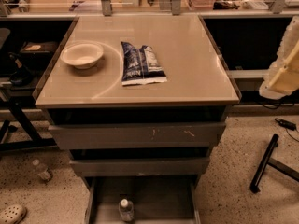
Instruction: Pick blue plastic bottle from bottom drawer and place on counter
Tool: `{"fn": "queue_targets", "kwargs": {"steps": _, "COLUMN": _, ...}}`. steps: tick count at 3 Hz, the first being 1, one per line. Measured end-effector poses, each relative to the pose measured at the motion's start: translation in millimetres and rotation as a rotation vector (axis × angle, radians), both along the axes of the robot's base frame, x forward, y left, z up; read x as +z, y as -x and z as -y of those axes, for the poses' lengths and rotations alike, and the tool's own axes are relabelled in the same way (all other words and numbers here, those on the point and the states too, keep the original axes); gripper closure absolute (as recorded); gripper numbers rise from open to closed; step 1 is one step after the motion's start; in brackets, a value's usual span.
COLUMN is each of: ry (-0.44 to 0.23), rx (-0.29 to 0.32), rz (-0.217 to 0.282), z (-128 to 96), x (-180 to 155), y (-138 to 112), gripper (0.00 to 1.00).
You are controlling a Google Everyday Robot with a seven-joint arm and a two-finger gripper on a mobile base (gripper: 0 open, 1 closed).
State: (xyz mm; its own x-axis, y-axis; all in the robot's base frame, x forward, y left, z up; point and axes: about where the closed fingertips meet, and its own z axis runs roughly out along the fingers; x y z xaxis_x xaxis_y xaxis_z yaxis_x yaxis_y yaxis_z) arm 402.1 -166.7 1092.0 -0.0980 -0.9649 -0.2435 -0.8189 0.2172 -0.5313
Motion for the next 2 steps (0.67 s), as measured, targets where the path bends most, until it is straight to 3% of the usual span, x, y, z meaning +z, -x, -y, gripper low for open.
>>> {"fn": "queue_targets", "kwargs": {"steps": 2, "ry": 0.000, "rx": 0.000, "rz": 0.000, "z": 0.0, "x": 0.0, "y": 0.0, "gripper": 0.00}}
